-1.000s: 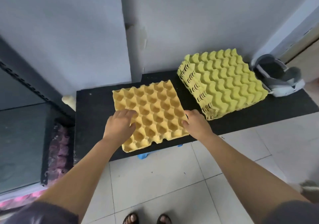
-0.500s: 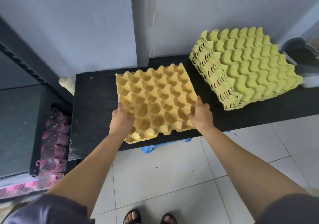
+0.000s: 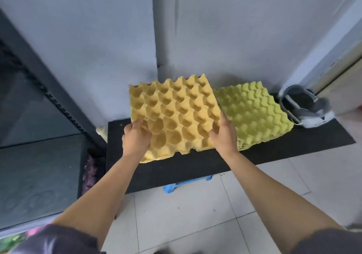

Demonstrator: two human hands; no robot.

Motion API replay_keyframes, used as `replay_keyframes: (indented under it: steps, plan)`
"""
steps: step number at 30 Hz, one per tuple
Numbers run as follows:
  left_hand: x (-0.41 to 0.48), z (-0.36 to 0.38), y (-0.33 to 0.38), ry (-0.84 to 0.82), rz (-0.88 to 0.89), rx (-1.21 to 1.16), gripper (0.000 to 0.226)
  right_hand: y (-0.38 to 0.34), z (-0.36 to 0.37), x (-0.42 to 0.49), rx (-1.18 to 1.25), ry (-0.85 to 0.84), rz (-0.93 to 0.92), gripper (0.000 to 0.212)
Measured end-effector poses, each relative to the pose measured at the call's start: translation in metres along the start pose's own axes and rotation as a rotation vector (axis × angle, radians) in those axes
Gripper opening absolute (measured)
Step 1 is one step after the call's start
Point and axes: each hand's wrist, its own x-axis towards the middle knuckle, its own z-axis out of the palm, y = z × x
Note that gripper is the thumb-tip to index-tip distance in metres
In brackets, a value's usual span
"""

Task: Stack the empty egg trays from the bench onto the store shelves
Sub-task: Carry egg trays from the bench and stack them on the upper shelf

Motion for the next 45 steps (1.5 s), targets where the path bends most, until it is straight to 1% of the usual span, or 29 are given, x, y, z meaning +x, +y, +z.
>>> replay_keyframes:
  steps: [4, 11, 18, 21, 25, 31, 39, 45]
  plan:
    - [-0.030, -0.062, 0.056, 0.062, 0.069, -0.019, 0.047, -0.049, -0.068, -0.015, 0.014, 0.067, 0.001, 0.065]
    - [-0.075, -0.149, 0.136, 0.169, 0.224, -0.097, 0.039, -0.124, -0.176, -0.046, 0.002, 0.260, -0.051, 0.060]
    - [-0.120, -0.213, 0.172, 0.282, 0.349, -0.146, 0.034, -0.166, -0.239, -0.083, 0.034, 0.382, -0.155, 0.056]
    - [-0.151, -0.236, 0.168, 0.330, 0.353, -0.172, 0.034, -0.177, -0.254, -0.108, 0.076, 0.404, -0.192, 0.056]
    - [-0.209, -0.265, 0.151, 0.453, 0.363, -0.228, 0.036, -0.188, -0.270, -0.152, 0.196, 0.419, -0.249, 0.056]
    - [-0.291, -0.309, 0.125, 0.631, 0.391, -0.284, 0.056, -0.208, -0.285, -0.214, 0.338, 0.425, -0.369, 0.047]
    - [-0.351, -0.389, 0.095, 0.800, 0.415, -0.421, 0.059, -0.277, -0.292, -0.279, 0.536, 0.425, -0.515, 0.050]
    - [-0.393, -0.456, 0.054, 0.894, 0.451, -0.435, 0.060, -0.333, -0.276, -0.340, 0.643, 0.432, -0.582, 0.050]
